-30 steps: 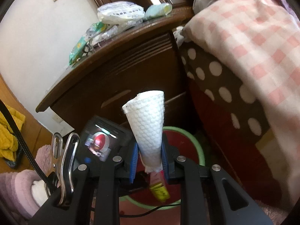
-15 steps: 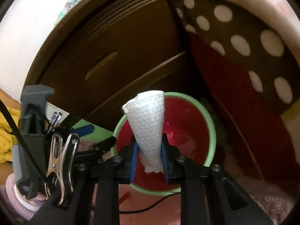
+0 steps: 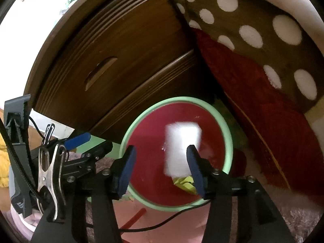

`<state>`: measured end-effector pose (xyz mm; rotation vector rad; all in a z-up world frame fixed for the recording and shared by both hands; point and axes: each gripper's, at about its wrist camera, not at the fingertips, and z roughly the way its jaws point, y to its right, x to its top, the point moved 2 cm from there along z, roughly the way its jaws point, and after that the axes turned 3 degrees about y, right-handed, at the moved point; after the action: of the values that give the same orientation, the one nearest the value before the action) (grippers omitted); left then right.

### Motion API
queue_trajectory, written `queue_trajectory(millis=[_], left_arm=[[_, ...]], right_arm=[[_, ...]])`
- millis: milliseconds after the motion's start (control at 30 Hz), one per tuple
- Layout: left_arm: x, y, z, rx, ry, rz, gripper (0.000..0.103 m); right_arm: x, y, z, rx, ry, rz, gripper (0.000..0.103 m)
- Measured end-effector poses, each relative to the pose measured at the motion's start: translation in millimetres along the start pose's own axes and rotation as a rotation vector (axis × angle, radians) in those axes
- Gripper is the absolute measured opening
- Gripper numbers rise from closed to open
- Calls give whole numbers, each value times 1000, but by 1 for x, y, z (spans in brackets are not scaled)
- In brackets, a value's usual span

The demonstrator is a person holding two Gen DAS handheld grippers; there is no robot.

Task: Collect trash
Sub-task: 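Open the left tool dropping the box into the red bucket while the right tool drops the cone, then raise both open tools from the bucket back toward the nightstand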

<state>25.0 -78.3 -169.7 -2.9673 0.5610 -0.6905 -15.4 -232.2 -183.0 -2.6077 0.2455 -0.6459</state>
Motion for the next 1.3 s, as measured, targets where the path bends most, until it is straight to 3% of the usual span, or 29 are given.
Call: queue_trajectory(millis=[400,600,967,1300], left_arm=[[1,-3,-29,-11,54,-15,60],[6,-9,-61,-16,117,-34,60],[22,-22,-123,-25,240,-71,60],[45,-40,-155,-39,325,-106,60]], right_arm=[[0,-18,-14,1,49,-82,54],[-3,-45,-38,-5,109,-191,54],[9,-75,-93,33,220,-251,54],[32,-106,-131,41,309,-328,54]])
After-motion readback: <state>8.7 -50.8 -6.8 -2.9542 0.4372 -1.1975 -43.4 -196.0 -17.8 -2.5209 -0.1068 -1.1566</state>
